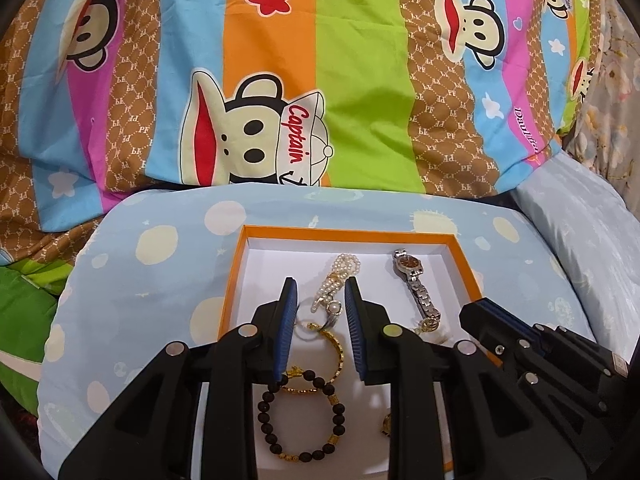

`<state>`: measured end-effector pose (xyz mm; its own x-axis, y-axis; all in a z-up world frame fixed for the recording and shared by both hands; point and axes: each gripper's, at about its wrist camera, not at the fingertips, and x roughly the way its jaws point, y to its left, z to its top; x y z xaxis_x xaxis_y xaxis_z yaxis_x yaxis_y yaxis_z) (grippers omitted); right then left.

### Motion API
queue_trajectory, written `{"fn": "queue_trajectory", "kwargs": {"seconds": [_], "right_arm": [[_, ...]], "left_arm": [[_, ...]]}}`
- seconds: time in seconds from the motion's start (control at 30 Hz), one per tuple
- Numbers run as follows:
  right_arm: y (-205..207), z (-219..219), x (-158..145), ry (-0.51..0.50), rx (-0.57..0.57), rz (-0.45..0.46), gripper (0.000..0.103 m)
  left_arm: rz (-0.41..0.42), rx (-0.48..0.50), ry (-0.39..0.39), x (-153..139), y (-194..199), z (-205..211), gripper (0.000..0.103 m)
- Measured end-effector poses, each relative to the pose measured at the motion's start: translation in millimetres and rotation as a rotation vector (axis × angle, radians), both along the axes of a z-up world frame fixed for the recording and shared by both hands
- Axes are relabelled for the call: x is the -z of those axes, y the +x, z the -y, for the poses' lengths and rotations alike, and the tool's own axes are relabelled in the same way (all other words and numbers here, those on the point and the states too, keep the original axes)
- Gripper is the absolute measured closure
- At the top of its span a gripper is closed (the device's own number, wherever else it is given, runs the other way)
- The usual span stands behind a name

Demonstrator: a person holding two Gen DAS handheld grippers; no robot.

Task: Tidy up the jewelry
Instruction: 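Carry the silver ring and dangle earring into the orange box and open both tools, then withdraw both tools from the box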

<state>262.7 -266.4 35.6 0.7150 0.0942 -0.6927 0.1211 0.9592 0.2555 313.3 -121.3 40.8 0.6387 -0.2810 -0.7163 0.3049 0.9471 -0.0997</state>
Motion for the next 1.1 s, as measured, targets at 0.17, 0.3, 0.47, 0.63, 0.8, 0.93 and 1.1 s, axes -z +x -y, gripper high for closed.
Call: {"fn": "queue_trajectory", "kwargs": {"seconds": [0.17,0.3,0.47,0.63,0.8,0.93,1.1], "right_arm": [[-4.0,3.6,-4.8,0.007,0.015,0.013,0.079],[-12.7,5.9,-15.7,0.019,0.026,0.044,0.071],[-30.4,3.7,-31.0,0.020,0.035,0.090,0.063],[-57.0,-3.5,-44.1,0.024,0.029,0.134,0.060],[-98.4,-9.4,-51.7,0.032,0.031,0.168,0.057],[-138.5,-15.2,-49.5,0.018,0.028,0.174,0.057],[-189.9,-30.0,-36.1,-0.021,0.013,0.136,0.057]], "left_arm": [[-0.011,-0.012,-0.031,0.1,0.8,-2.6,0.063],[-0.008,-0.021,-0.076,-8.0,-3.8,-10.4,0.053],[0.013,-0.039,-0.135,-26.7,-13.6,-27.3,0.039],[0.079,-0.046,-0.125,-49.0,-39.5,-45.1,0.039],[0.121,-0.045,-0.089,-58.3,-70.6,-64.9,0.039],[0.106,-0.027,-0.085,-50.1,-100.9,-84.5,0.039],[0.073,-0.027,-0.062,-29.0,-137.2,-103.5,0.039]]}}
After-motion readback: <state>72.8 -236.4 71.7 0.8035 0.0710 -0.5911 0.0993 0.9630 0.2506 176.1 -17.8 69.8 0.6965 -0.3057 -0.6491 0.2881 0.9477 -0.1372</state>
